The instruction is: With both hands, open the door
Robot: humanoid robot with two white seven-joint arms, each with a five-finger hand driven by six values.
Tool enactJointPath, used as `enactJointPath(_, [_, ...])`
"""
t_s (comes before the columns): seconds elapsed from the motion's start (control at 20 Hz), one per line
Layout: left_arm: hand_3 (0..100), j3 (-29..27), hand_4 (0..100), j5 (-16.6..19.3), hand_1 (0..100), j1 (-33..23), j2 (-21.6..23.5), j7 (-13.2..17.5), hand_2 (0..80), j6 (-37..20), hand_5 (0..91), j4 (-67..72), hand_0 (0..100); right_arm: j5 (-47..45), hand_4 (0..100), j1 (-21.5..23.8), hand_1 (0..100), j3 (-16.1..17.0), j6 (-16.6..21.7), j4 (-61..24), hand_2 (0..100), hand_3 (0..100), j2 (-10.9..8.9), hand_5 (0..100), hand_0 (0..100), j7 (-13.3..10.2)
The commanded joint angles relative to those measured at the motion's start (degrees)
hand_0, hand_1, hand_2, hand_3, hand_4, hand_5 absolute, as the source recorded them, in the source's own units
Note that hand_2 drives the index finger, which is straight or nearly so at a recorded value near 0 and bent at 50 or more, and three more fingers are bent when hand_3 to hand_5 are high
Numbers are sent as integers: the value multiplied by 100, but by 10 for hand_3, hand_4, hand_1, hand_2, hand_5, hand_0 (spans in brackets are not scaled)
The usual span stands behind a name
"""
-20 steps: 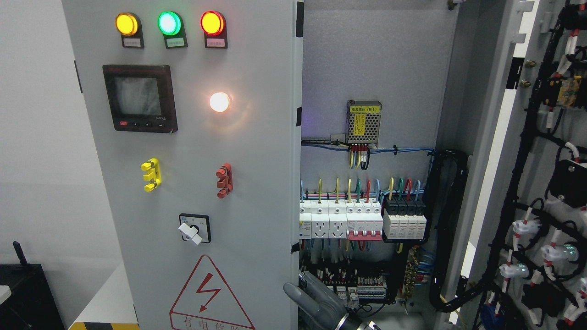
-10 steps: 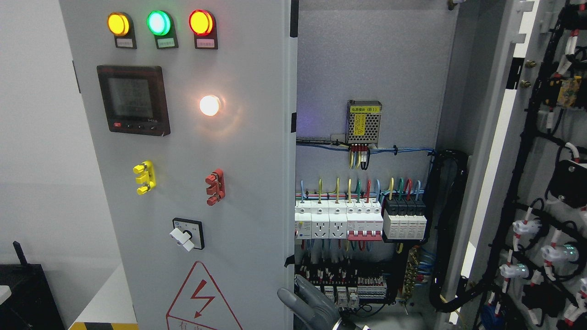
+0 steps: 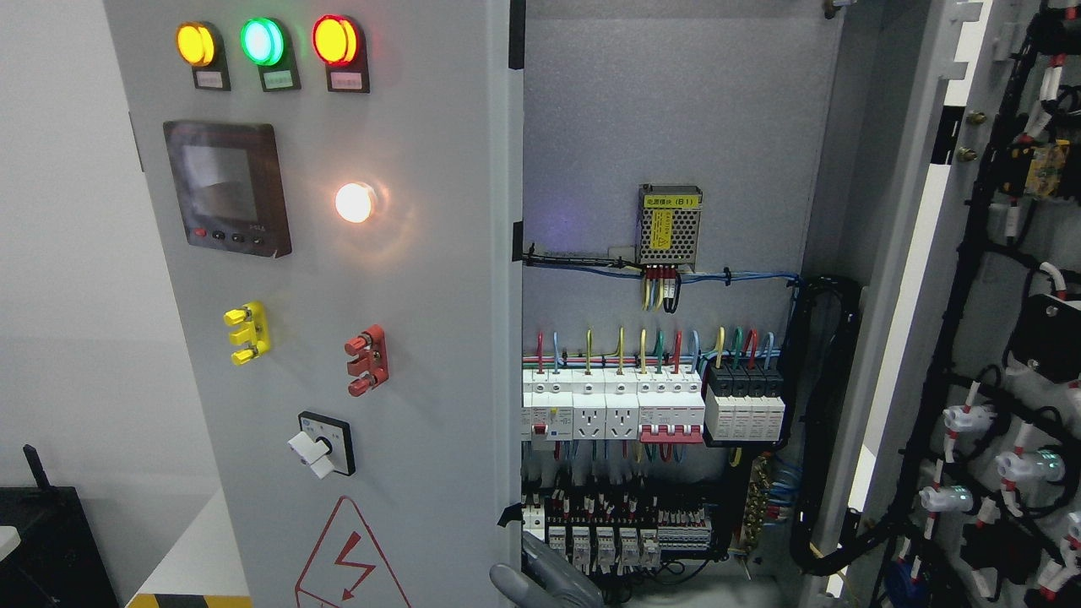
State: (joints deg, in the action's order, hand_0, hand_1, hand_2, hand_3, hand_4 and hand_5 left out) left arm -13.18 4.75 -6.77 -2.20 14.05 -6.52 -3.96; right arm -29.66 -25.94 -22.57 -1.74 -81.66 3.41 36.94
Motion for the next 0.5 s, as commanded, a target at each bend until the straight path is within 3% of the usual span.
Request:
enactJointPath(0.0, [0, 0, 0, 0, 389, 0, 0, 2, 0, 1, 0, 0, 120, -198, 0, 160, 389, -476, 7, -561, 0, 0, -42, 0, 120, 15])
enactJointPath(0.45, [0, 0, 0, 0, 389, 0, 0, 2, 0, 1, 0, 0, 120, -207, 0, 265, 389, -898, -11, -641, 0, 0, -51, 0, 120, 24])
